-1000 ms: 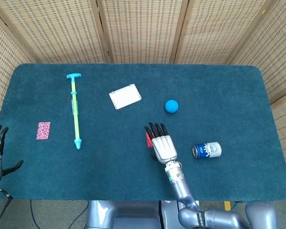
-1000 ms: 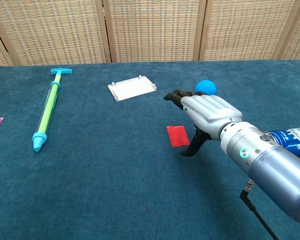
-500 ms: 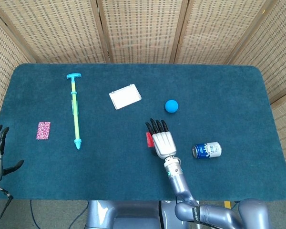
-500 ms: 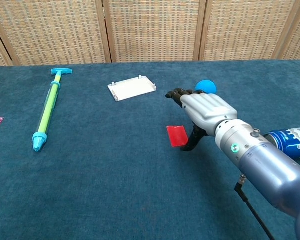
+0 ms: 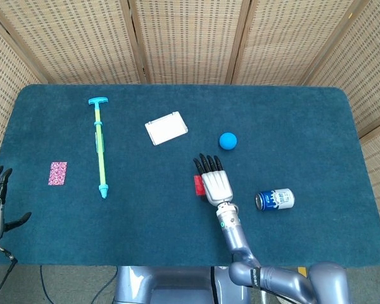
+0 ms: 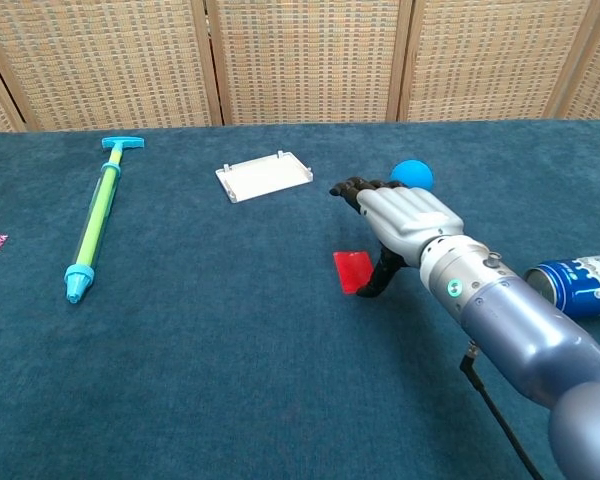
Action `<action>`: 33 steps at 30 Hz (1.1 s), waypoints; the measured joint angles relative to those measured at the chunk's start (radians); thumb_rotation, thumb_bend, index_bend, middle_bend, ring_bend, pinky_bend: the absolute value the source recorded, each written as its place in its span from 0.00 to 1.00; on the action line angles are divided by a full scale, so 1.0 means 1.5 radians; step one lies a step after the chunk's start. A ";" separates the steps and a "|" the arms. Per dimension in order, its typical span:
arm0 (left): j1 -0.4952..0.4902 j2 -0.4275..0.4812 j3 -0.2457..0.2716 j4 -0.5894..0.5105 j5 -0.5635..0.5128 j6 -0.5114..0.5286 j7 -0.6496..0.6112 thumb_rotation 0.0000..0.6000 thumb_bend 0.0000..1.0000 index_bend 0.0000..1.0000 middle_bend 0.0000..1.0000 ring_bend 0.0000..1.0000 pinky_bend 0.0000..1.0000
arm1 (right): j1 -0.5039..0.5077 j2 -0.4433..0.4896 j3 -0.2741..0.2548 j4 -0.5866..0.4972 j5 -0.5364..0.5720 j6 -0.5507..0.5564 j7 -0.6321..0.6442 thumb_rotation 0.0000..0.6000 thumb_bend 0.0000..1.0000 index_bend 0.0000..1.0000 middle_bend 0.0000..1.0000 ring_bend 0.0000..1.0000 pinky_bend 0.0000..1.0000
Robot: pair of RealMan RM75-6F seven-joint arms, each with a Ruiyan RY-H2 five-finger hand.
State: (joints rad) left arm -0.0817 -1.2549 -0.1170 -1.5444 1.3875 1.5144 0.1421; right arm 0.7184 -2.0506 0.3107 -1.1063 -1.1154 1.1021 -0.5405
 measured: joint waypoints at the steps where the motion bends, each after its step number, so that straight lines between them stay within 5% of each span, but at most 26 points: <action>1: -0.001 -0.001 0.000 0.001 -0.001 -0.001 0.000 1.00 0.10 0.00 0.00 0.00 0.05 | 0.002 -0.002 0.001 0.005 0.000 -0.001 0.001 1.00 0.14 0.04 0.00 0.00 0.00; 19: -0.005 -0.006 0.001 0.009 -0.008 -0.010 0.004 1.00 0.10 0.00 0.00 0.00 0.05 | 0.014 -0.028 -0.002 0.084 0.004 -0.026 0.031 1.00 0.14 0.04 0.00 0.00 0.00; 33: -0.004 -0.002 0.002 0.004 -0.004 -0.005 -0.002 1.00 0.10 0.00 0.00 0.00 0.05 | 0.009 -0.011 0.002 0.021 0.002 0.003 0.000 1.00 0.14 0.04 0.00 0.00 0.00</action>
State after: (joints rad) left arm -0.0879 -1.2574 -0.1140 -1.5382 1.3821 1.5070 0.1388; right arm 0.7314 -2.0667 0.3135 -1.0748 -1.1126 1.1062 -0.5398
